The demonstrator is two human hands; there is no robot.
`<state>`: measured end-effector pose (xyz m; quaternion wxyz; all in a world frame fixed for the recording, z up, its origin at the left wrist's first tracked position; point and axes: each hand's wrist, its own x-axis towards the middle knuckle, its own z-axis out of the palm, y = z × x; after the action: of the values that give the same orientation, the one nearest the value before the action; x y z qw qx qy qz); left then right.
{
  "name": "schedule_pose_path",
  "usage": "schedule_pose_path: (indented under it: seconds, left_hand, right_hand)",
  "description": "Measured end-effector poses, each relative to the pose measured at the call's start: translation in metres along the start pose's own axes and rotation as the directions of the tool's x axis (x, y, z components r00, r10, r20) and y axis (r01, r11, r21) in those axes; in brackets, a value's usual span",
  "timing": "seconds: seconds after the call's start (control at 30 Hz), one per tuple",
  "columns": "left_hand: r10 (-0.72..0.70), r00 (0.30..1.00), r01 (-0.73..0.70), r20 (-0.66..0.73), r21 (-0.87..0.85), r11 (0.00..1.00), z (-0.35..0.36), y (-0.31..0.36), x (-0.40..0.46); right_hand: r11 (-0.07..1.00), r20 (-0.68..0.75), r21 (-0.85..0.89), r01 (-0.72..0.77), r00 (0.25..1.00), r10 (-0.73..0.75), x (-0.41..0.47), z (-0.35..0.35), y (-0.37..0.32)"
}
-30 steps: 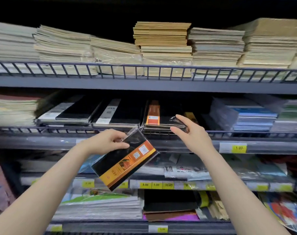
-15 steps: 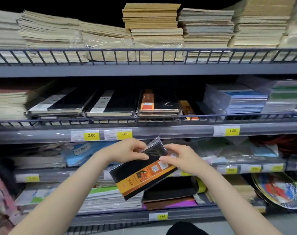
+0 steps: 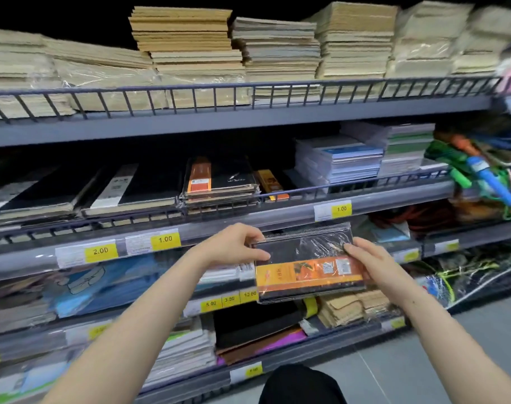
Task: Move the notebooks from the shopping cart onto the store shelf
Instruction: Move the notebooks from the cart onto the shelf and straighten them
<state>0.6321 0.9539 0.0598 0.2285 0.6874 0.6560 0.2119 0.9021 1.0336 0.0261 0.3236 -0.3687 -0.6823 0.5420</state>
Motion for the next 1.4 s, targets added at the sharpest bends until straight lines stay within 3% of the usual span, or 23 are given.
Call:
schedule_pose_path:
  seconds: [0.07, 0.2, 0.27, 0.33, 0.43, 0.53, 0.6, 0.73, 0.8, 0.9, 0.97, 1.07, 1.17, 1.4]
  left_hand:
    - [0.001, 0.999, -0.001, -0.044, -0.003, 1.0, 0.005, 0.01, 0.011]
    - [0.114, 0.976, -0.1, -0.187, 0.081, 0.992, 0.007, 0.028, 0.003]
    - [0.27, 0.925, -0.246, -0.268, 0.118, 0.962, -0.008, 0.039, -0.013]
    - [0.398, 0.828, -0.313, -0.394, 0.264, 0.912, -0.03, 0.043, -0.025]
    - [0.349, 0.713, -0.073, -0.608, 0.43, 0.9, -0.06, 0.033, -0.031]
    - [0.196, 0.719, 0.184, -0.667, 0.455, 0.871, -0.067, 0.016, -0.026]
    - [0.165, 0.747, 0.206, -0.644, 0.461, 0.863, -0.064, 0.01, -0.023]
    - [0.18, 0.736, 0.196, -0.653, 0.459, 0.866, -0.062, 0.005, -0.02]
    - [0.182, 0.73, 0.181, -0.659, 0.443, 0.878, -0.061, 0.004, -0.02]
    - [0.193, 0.712, 0.159, -0.675, 0.422, 0.893, -0.058, 0.001, -0.02]
    - [0.202, 0.7, 0.149, -0.685, 0.417, 0.897, -0.056, 0.0, -0.022]
    - [0.182, 0.693, 0.158, -0.698, 0.393, 0.906, -0.055, 0.001, -0.023]
    - [0.162, 0.691, 0.162, -0.704, 0.37, 0.915, -0.054, 0.001, -0.023]
    - [0.205, 0.678, 0.154, -0.706, 0.409, 0.9, -0.052, -0.004, -0.022]
  right_hand:
    - [0.999, -0.073, -0.004, -0.034, 0.997, 0.033, -0.002, -0.017, 0.005]
    - [0.982, -0.226, 0.19, 0.015, 0.974, 0.029, -0.002, -0.036, 0.005]
    - [0.958, -0.306, 0.281, 0.054, 0.951, 0.036, -0.001, -0.038, -0.002]
    - [0.925, -0.338, 0.361, 0.118, 0.941, 0.011, 0.004, -0.035, -0.016]
    - [0.9, -0.33, 0.391, 0.191, 0.942, -0.057, 0.025, -0.017, -0.038]
    - [0.893, -0.35, 0.408, 0.189, 0.936, -0.038, 0.053, 0.014, -0.06]
    - [0.901, -0.385, 0.394, 0.18, 0.923, -0.016, 0.069, 0.033, -0.073]
    - [0.91, -0.43, 0.385, 0.154, 0.902, 0.03, 0.096, 0.055, -0.081]
    - [0.949, -0.422, 0.294, 0.115, 0.906, 0.021, 0.105, 0.059, -0.077]
    - [0.993, -0.398, -0.096, 0.074, 0.911, -0.107, 0.108, 0.058, -0.072]
    - [0.913, -0.395, -0.403, 0.056, 0.89, -0.229, 0.105, 0.052, -0.064]
    - [0.654, -0.29, -0.749, 0.106, 0.836, -0.467, 0.094, 0.054, -0.057]
    - [0.485, -0.098, -0.849, 0.209, 0.84, -0.533, 0.093, 0.064, -0.056]
    - [0.451, 0.004, -0.869, 0.205, 0.913, -0.407, 0.106, 0.076, -0.065]
